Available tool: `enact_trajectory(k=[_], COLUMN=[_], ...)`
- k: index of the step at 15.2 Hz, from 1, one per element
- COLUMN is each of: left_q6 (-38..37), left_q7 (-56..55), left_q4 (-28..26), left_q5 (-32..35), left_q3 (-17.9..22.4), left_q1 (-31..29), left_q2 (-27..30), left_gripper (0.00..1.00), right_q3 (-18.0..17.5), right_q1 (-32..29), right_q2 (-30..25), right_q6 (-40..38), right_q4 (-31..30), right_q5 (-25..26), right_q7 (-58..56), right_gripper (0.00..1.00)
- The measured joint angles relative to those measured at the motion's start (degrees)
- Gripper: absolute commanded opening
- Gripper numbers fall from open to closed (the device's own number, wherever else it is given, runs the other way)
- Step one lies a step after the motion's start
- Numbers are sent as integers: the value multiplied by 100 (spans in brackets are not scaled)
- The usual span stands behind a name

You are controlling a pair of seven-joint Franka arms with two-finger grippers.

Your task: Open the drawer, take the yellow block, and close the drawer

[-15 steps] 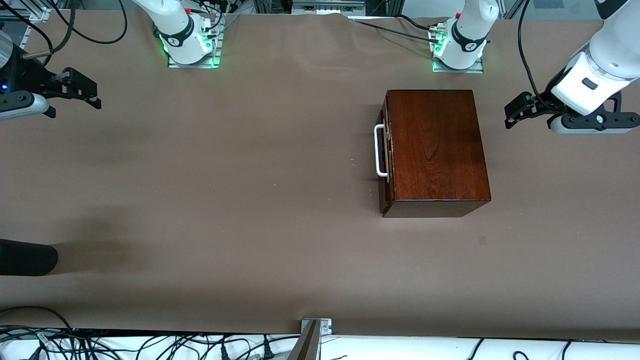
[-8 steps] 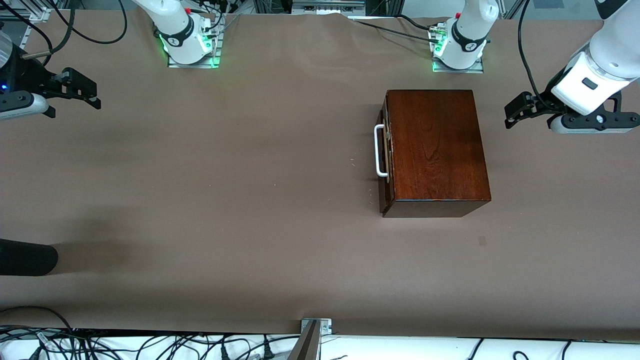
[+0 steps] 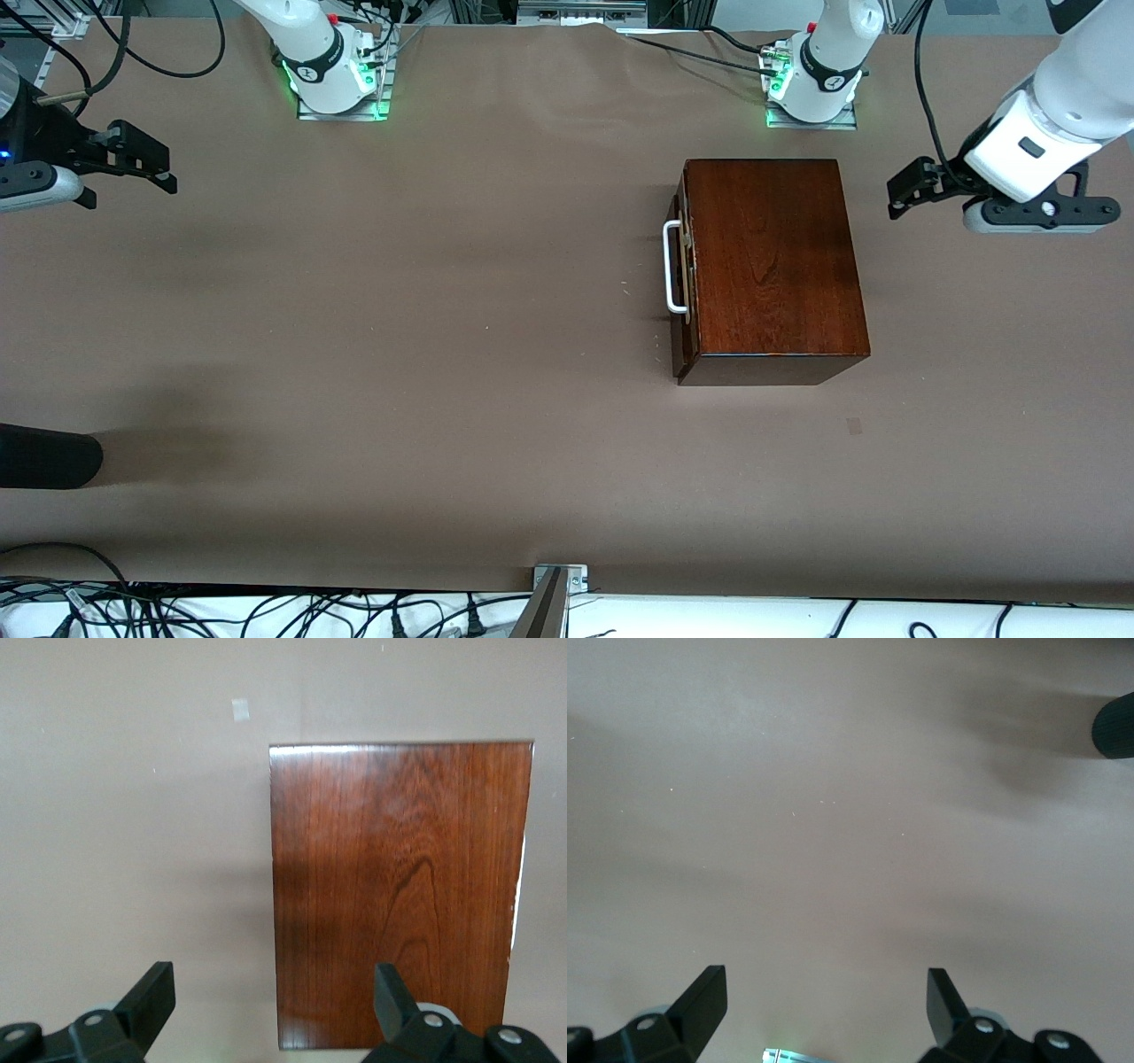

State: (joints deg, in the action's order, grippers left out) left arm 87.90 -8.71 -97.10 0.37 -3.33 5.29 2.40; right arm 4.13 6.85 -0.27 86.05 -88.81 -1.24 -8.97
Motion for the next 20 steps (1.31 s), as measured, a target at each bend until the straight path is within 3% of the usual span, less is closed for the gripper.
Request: enact_trajectory(k=[11,16,20], left_q6=[-417,659,1249], left_q7=[-123,-1607,-2565], left_q4=[23,125,324], left_q5=[-4,-6,300], left_q3=[-863,-2107,-2365], left_q1=[37,116,689], left_q2=[-195,-1038,-1871], left_gripper=[100,100,100], right_q3=[9,26,32], right_q1=[-1,-3,-3], right_q2=[0,0,0], right_q6=[1,1,1], right_q4=[0,0,1], right_q5=[0,-3,-6], right_q7=[0,0,0], right_gripper=[100,100,100])
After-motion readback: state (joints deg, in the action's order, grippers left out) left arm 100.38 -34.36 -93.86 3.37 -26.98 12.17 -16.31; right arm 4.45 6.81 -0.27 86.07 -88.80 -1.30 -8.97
